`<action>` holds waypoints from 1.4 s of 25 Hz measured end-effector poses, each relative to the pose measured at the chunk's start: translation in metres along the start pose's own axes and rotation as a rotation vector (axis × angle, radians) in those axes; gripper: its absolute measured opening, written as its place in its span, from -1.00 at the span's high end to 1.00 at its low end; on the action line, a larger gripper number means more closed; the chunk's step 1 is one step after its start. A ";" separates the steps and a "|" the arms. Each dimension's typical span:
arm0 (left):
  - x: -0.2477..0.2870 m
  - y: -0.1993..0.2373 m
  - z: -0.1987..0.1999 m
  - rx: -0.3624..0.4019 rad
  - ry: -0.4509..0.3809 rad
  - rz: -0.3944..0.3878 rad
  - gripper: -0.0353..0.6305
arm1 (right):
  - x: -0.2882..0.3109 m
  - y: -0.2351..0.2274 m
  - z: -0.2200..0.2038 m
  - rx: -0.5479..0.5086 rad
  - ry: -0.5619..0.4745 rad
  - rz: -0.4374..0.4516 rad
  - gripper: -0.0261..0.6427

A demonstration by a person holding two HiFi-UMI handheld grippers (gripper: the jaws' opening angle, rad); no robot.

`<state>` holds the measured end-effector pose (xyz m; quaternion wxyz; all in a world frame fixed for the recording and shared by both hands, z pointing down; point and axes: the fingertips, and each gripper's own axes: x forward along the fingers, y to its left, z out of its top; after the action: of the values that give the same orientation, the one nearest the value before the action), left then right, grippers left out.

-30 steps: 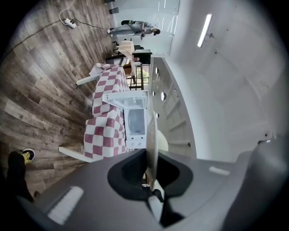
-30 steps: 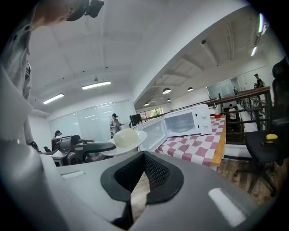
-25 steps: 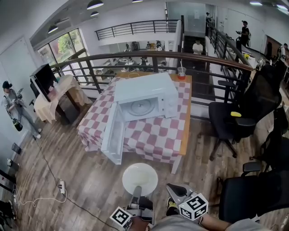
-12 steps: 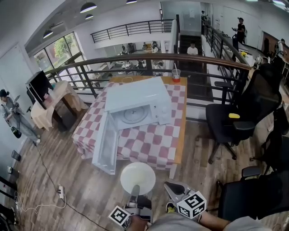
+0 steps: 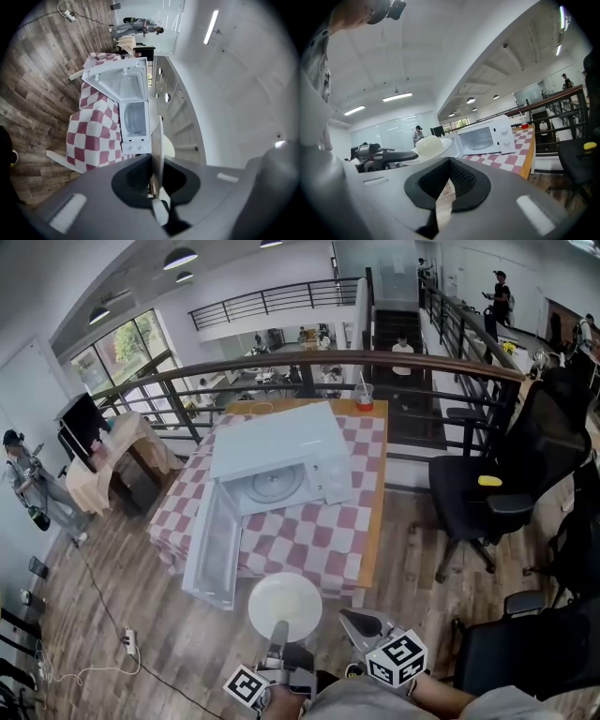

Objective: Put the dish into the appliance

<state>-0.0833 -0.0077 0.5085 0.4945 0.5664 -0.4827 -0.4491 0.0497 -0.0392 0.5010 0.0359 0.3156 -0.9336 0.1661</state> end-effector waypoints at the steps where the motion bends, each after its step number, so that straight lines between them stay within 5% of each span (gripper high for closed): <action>1: 0.001 0.000 -0.001 -0.001 -0.002 0.002 0.82 | 0.000 -0.003 0.001 0.003 0.001 -0.001 0.93; 19: 0.029 0.006 0.003 0.002 -0.015 0.008 0.82 | 0.020 -0.018 0.001 0.000 0.011 0.030 0.92; 35: 0.135 0.027 0.063 -0.005 0.010 0.033 0.82 | 0.121 -0.065 0.029 -0.014 0.042 0.018 0.92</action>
<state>-0.1310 -0.1510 0.5245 0.5057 0.5596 -0.4882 -0.4392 -0.0067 -0.1674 0.5134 0.0561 0.3031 -0.9367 0.1662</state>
